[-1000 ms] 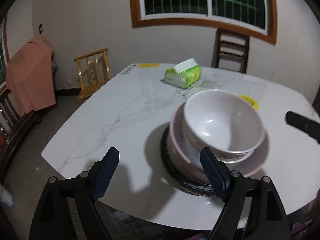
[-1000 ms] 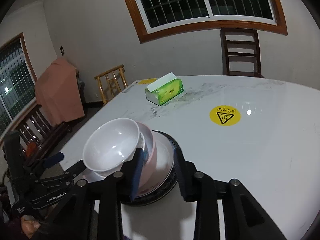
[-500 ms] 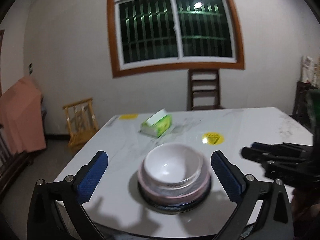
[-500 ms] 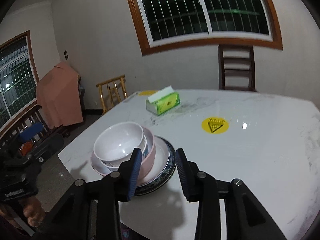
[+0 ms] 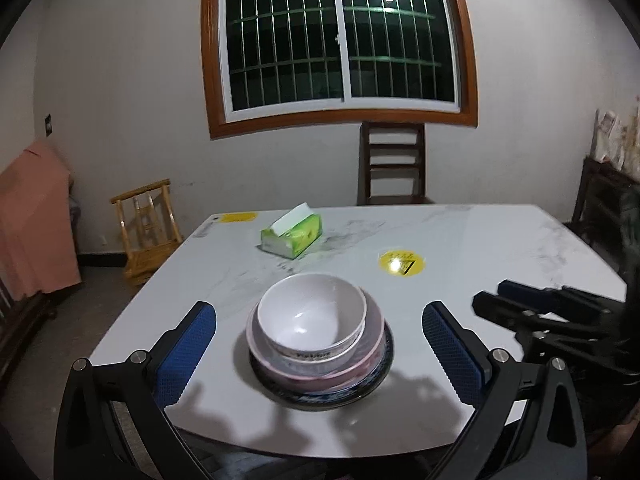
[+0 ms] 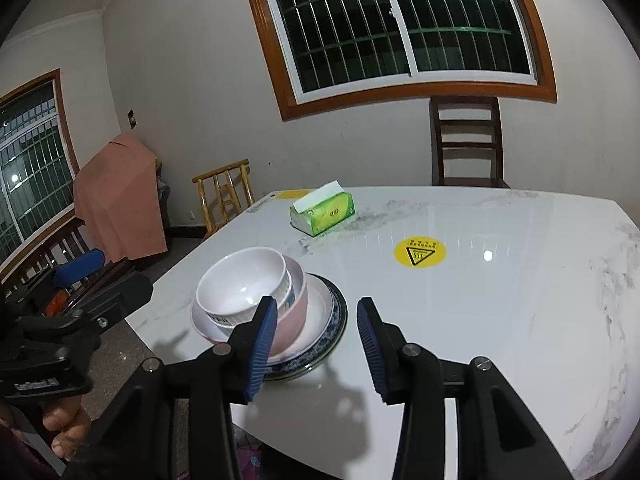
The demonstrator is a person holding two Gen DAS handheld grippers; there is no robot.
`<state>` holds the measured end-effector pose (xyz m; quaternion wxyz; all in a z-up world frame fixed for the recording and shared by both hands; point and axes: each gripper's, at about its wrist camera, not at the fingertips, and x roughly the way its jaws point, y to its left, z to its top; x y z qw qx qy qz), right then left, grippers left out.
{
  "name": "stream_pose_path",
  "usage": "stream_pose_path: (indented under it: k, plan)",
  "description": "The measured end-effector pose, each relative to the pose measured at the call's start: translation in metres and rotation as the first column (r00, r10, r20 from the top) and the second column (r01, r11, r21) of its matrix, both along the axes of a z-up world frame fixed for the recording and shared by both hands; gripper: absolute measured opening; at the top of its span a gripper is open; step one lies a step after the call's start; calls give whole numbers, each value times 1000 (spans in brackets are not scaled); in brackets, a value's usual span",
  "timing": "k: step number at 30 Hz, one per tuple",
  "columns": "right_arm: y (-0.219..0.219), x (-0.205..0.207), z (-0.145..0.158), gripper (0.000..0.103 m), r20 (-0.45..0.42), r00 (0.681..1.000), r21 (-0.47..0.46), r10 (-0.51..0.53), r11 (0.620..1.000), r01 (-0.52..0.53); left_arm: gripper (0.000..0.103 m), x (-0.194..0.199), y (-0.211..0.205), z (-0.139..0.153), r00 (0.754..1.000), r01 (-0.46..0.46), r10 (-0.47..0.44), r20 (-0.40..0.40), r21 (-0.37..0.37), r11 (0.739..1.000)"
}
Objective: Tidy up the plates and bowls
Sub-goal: 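Open both grippers and pull back from the stacked dishes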
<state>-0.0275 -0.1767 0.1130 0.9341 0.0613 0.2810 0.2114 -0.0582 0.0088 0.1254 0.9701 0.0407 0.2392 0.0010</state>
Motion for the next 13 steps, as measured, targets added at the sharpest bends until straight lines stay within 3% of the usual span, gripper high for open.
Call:
stream_pose_path:
  k: [9, 13]
  plan:
    - [-15, -1, -14, 43, -54, 998, 10, -18, 1000, 19, 103, 2, -16, -14, 999, -1, 3, -34, 68, 998]
    - [-28, 1, -19, 50, -72, 996, 8, -49, 999, 49, 103, 4, -22, -16, 998, 23, -18, -64, 71, 997]
